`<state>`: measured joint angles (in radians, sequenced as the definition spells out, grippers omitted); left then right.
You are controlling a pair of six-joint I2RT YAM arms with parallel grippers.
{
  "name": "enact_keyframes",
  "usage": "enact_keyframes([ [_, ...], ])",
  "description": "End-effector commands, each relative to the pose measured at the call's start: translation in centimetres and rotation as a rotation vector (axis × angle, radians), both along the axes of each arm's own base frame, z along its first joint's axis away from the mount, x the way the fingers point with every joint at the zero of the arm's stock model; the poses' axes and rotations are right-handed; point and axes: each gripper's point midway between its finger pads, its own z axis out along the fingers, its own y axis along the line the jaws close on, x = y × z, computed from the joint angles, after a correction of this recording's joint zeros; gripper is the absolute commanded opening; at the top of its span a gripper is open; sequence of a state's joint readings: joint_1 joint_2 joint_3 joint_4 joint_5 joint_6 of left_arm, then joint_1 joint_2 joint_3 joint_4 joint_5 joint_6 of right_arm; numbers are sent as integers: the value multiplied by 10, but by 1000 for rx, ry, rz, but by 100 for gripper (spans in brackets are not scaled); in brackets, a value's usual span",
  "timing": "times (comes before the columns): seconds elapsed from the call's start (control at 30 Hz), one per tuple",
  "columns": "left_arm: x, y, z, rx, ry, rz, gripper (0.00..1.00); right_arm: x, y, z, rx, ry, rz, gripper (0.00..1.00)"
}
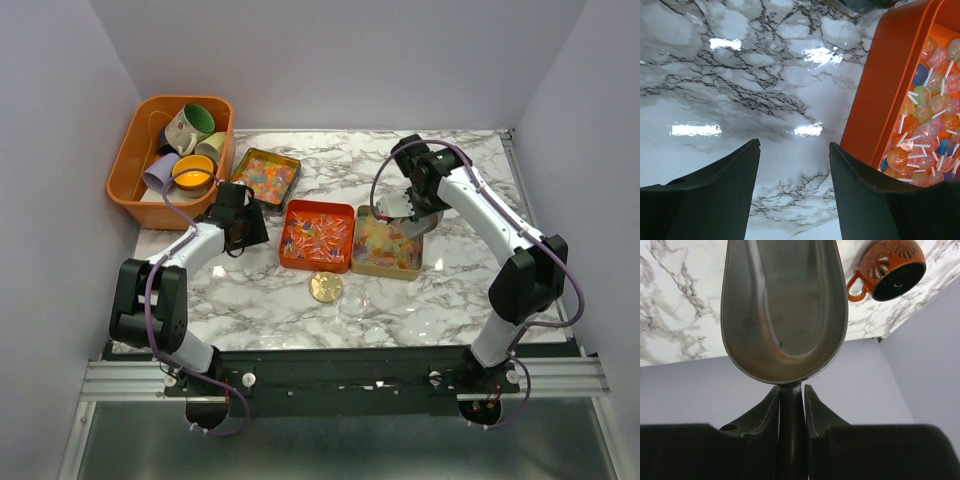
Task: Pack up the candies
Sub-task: Scoop the fake candies from the storage box.
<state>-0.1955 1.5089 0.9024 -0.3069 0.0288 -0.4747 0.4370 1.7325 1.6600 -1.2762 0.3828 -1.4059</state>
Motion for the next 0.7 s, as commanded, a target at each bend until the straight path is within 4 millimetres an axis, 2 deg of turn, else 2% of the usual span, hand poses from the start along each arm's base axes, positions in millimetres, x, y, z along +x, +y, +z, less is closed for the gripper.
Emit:
enact_keyframes([
  [0.0,3,-17,-4,-92,10,-32,67,18,3,13,-153,-65,67,1],
  [0.23,0,-25,-15,-141,30,-33,67,28,17,8,-289,-105,135,1],
  [0.4,2,-31,-12,-171,22,-45,67,31,18,0,-353,-103,142,1],
  [0.67,6,-41,-4,-212,7,-77,68,9,19,-35,-402,-15,153,1],
])
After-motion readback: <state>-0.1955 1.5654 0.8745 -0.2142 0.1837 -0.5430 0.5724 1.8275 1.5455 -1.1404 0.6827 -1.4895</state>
